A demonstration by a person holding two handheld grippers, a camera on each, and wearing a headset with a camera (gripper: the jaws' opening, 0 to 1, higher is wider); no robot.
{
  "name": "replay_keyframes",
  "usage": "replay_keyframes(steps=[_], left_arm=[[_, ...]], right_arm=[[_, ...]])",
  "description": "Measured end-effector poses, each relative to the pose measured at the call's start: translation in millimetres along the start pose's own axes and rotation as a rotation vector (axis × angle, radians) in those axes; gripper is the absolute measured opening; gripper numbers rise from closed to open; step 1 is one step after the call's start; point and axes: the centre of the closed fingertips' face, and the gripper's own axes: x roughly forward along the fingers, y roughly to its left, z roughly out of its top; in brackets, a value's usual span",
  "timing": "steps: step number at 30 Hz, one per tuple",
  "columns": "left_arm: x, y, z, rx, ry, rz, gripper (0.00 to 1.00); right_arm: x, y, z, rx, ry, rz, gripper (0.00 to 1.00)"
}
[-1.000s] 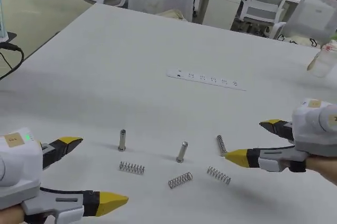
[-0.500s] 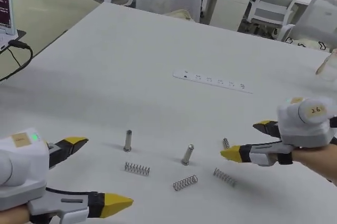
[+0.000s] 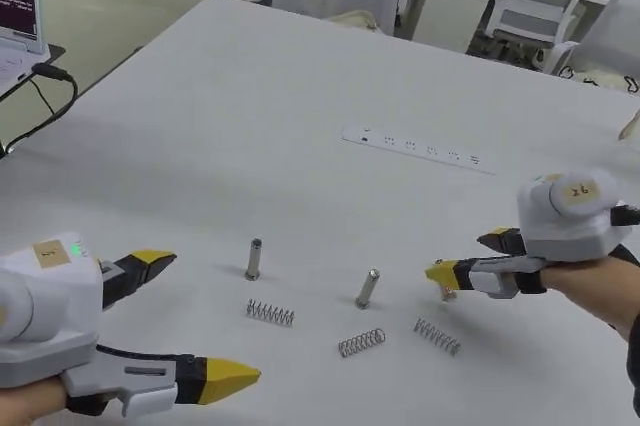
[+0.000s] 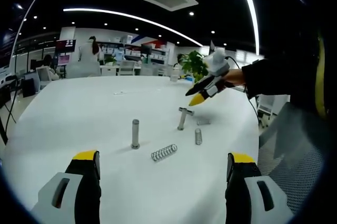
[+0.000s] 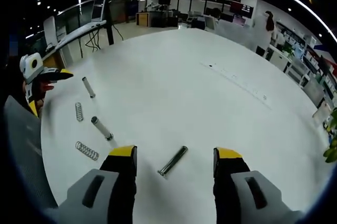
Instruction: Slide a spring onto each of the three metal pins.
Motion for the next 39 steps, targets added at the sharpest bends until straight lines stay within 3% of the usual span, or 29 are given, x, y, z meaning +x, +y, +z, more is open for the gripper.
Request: replay_keyframes(steps=[8,18,27,39], left_arm=[[0.4,0.2,-1.2,-0.003,0.003,0.001,0.99],[1.3,0.0,-4.3,-0.006,0.017,-0.006,0.95],[2.4,1.3,-5.4,-0.009,0.02,-0.007,0.95],[1.9,1.2,-7.7,-0.015,0.025,-0.007,0.95]], right_arm=[[10.6,-4.2,-7.8,0.02,0.054,-0.022,0.43],[20.2,3.0,-14.7,0.006,0.115,-0.045,0.3],[28.0,-0.6,-18.2,0.043,0.155,-0.05,0.21],[38.2,-7.1,-21.5,0.083,0.201,-0.055,0.18]])
